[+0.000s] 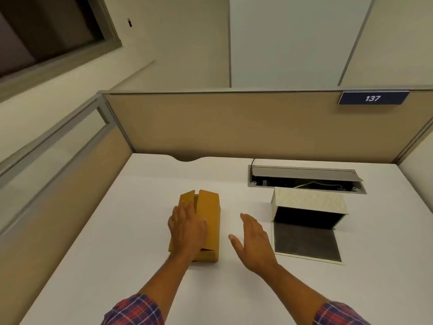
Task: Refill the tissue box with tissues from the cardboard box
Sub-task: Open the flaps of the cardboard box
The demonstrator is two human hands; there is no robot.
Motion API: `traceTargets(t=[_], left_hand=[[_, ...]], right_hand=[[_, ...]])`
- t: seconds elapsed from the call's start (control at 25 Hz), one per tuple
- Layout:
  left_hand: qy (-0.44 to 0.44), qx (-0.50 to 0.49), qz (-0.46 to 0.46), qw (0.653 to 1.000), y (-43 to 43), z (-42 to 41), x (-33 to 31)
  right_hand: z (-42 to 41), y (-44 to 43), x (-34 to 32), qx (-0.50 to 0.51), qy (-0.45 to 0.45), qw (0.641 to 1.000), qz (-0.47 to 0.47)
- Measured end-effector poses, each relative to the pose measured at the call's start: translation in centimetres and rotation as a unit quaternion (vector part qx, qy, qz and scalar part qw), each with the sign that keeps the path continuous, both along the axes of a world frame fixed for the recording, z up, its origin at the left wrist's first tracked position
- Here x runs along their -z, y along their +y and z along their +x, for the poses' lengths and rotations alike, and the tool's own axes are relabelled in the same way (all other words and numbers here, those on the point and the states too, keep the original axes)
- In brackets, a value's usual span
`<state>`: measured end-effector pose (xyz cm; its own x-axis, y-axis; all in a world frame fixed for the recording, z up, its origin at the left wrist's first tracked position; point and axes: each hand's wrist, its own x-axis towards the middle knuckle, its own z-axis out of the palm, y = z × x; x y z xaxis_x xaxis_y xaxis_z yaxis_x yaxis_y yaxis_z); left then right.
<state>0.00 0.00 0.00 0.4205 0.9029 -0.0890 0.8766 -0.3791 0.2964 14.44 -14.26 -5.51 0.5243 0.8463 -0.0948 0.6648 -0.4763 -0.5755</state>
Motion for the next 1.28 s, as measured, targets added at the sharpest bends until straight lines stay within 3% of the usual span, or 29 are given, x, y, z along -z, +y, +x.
traceTargets(t=[0.2,0.32,0.4,0.52,0.6,0.8,0.92,1.04,1.16,1.28], left_hand=[[-0.111,-0.093,-0.166,0.976,3.5,-3.9,0.5],[-0.187,-0.096,-0.215,0.954,5.3,-5.7,0.0],[-0.215,-0.098,-0.218,0.947,6.9,-7.0,-0.3],[-0.205,-0.074,-0.191,0.957,8.7,-8.6,-0.4],[-0.191,-0.069,-0.179,0.963,9.6,-9.3,0.0],[-0.172,-0.083,-0.155,0.969,10.7,-10.7,1.5],[-0.088,-0.042,-0.084,0.992,10.1,-10.9,2.6],[-0.026,0.046,-0.020,0.998,9.6,-10.5,3.1],[-0.005,0.074,-0.071,0.995,9.5,-9.9,2.7],[-0.059,0.058,-0.111,0.990,9.9,-9.7,1.6]], right_hand=[[-4.1,4.3,-1.4,-0.051,0.006,0.999,0.009],[-5.9,6.2,-2.7,-0.130,-0.080,0.988,0.000],[-6.9,7.4,-3.8,-0.236,-0.157,0.959,-0.004],[-7.9,9.1,-5.0,-0.395,-0.268,0.877,-0.059],[-7.8,9.8,-6.0,-0.417,-0.325,0.845,-0.087],[-5.7,9.6,-8.0,-0.380,-0.398,0.831,-0.083],[-5.0,8.8,-8.4,-0.332,-0.381,0.855,-0.117],[-4.7,8.7,-8.0,-0.276,-0.255,0.908,-0.184],[-5.1,8.9,-8.0,-0.250,-0.118,0.936,-0.216],[-5.2,8.7,-8.0,-0.225,-0.085,0.957,-0.160]])
